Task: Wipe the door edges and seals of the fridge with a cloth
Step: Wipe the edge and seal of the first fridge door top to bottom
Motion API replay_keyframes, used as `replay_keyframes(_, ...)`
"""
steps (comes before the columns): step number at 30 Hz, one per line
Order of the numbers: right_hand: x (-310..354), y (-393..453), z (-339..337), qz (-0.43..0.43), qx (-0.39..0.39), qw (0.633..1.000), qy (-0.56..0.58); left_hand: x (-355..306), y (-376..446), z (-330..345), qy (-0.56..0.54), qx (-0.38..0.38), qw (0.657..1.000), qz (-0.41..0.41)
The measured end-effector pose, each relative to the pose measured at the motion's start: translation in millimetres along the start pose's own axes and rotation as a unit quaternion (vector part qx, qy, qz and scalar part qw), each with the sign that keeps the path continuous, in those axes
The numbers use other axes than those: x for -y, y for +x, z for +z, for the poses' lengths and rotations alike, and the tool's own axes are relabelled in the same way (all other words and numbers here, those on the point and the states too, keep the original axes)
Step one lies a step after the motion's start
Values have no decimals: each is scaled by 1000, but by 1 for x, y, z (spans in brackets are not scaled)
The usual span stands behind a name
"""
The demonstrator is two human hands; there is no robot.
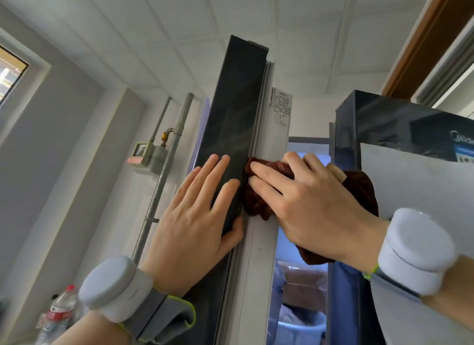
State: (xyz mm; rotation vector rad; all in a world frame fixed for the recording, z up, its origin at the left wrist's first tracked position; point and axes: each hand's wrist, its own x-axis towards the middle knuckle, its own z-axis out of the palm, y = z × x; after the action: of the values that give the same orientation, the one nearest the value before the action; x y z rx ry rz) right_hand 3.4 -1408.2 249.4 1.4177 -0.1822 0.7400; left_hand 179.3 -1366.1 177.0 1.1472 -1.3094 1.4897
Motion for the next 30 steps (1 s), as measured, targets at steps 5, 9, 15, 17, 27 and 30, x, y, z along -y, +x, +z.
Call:
replay_keyframes(5, -3, -3, -8, -18, -10, 999, 44, -2, -6, 0, -9, 3, 1000, -6)
replay_keyframes(9, -48, 27, -2, 50, -59, 995, 68, 0, -6, -2, -1, 7, 1000, -5)
replay_keyframes(15, -60, 60, 20, 76, -74, 994, 41, 6, -8, -5, -1, 3, 1000, -10)
replay_keyframes(17, -52, 57, 19, 83, -75, 992, 54, 9, -8, -6, -3, 0, 1000, -11)
replay_keyframes(27, 20, -4, -3, -1, 1, 997, 76, 11, -9, -7, -28, 2, 1000, -13)
replay_keyframes(30, 12, 0, -4, -1, 0, 997, 82, 9, -8, -6, -29, -3, 999, -14)
